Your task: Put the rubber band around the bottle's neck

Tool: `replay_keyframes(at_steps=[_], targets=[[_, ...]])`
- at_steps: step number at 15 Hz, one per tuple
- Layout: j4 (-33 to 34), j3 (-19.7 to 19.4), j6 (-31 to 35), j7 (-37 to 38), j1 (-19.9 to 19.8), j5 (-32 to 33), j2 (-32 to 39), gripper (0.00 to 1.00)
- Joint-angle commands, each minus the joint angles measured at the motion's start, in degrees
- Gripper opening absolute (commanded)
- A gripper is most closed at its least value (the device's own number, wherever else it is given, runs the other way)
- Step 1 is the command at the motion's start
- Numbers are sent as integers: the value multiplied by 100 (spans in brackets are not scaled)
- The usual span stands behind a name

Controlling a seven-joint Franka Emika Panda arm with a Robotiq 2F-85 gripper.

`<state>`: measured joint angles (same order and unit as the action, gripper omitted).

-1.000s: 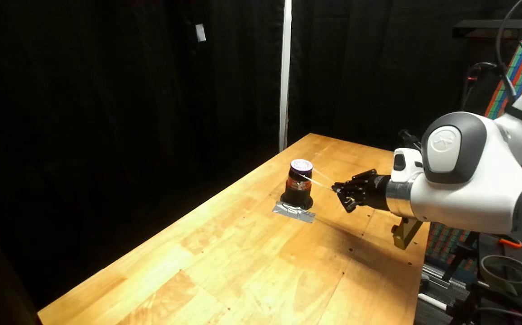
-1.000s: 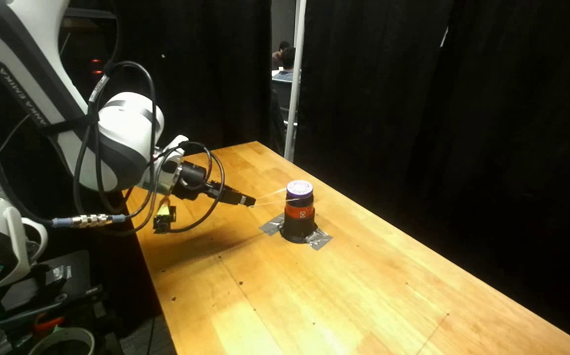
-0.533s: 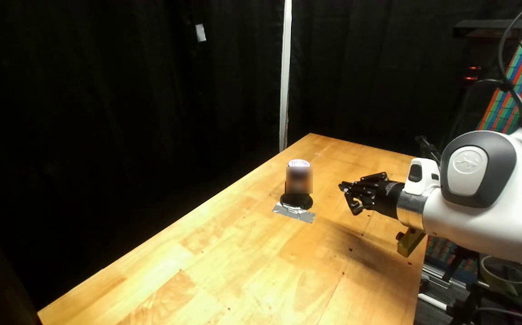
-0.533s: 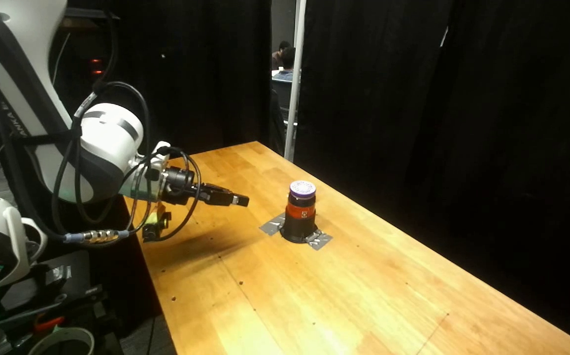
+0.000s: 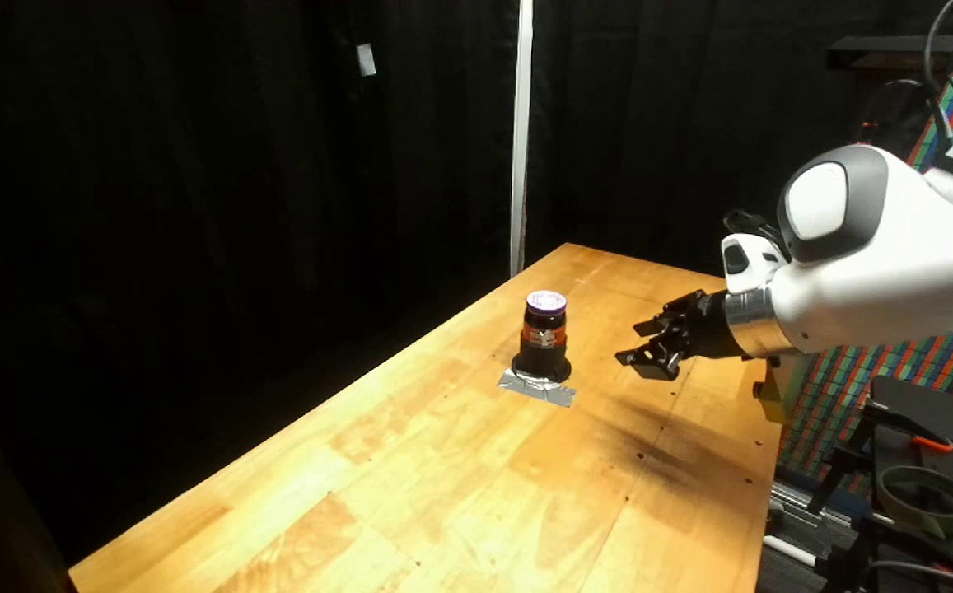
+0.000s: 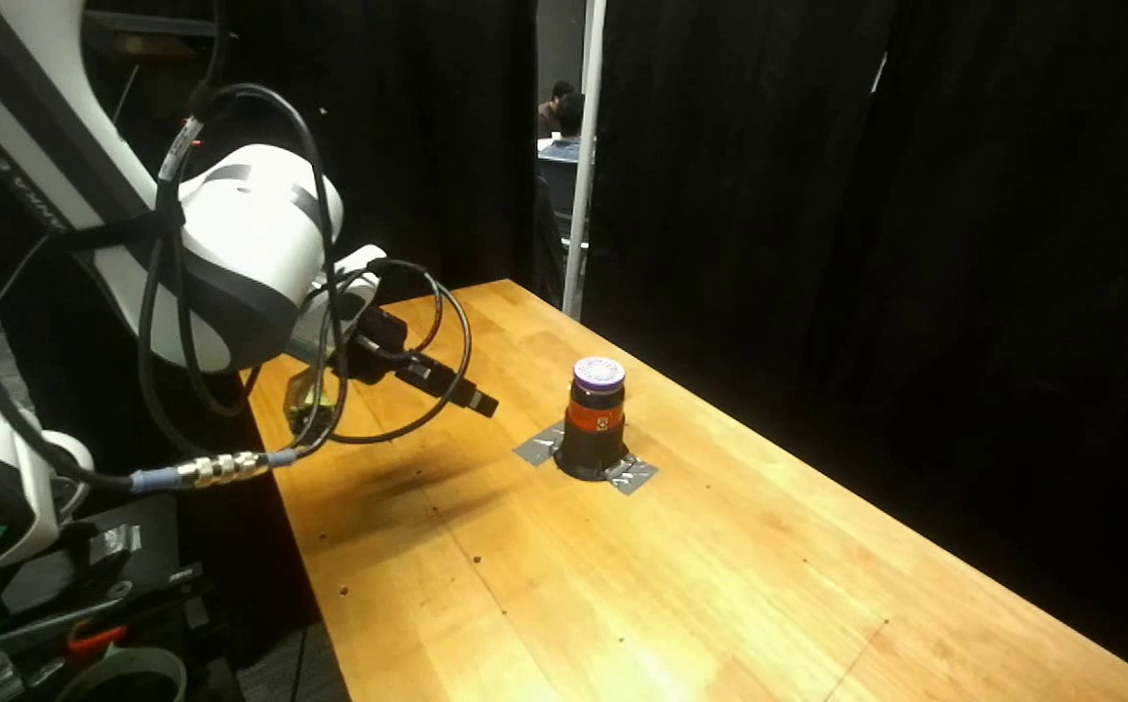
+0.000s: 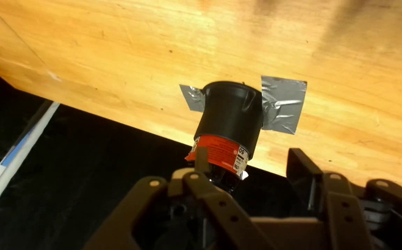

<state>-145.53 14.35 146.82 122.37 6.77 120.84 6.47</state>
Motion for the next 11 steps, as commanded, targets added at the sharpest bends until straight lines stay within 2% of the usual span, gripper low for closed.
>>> replay_keyframes(at_steps=[1,2,3,6,10,11], targets=[[13,-493,1317,-1578,-306,-732,-392,92],[-15,-624,1503,-2022,-356,-1016,-391,99],[-48,-729,1611,-2469,-394,-1359,-429,100],[-101,-926,1750,-3827,-466,-2530,-362,100],[-204,-944,1800,-5586,-447,-4400,-513,99],[-209,-917,1636,-6011,-410,-4884,-495,100]])
